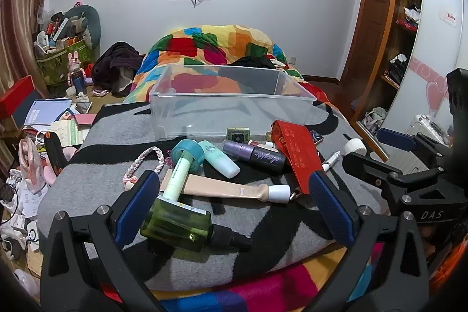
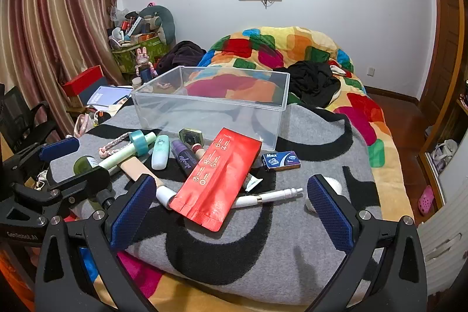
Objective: Organize objects
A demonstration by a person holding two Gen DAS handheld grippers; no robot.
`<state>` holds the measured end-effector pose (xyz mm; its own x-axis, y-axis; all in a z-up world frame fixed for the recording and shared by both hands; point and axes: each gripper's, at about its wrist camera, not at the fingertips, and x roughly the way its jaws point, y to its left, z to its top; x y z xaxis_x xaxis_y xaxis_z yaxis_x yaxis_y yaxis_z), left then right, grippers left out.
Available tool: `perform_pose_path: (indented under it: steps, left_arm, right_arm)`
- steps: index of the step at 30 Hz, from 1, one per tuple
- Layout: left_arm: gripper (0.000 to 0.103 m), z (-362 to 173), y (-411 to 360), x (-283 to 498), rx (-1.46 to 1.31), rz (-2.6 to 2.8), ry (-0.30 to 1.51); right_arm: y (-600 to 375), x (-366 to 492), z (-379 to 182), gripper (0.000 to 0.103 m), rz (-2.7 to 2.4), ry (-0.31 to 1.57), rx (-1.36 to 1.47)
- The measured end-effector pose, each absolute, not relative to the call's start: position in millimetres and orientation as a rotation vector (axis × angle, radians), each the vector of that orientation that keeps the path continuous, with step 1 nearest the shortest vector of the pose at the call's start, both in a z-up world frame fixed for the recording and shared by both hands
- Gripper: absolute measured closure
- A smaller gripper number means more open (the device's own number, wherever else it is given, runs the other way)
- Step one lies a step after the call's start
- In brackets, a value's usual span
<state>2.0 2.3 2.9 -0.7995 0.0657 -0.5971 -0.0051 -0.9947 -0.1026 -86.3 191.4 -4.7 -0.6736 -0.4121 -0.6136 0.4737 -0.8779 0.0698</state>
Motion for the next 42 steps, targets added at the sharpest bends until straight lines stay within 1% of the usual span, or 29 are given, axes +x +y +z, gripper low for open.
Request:
perform_pose_path:
  steps: [42]
  left_arm:
    - [0.000, 9.2, 0.6, 6.8, -0.975, 2.948, -0.176]
  right_arm:
    - [187.5, -81.2, -6.5, 0.000, -2.482, 0.124, 0.888]
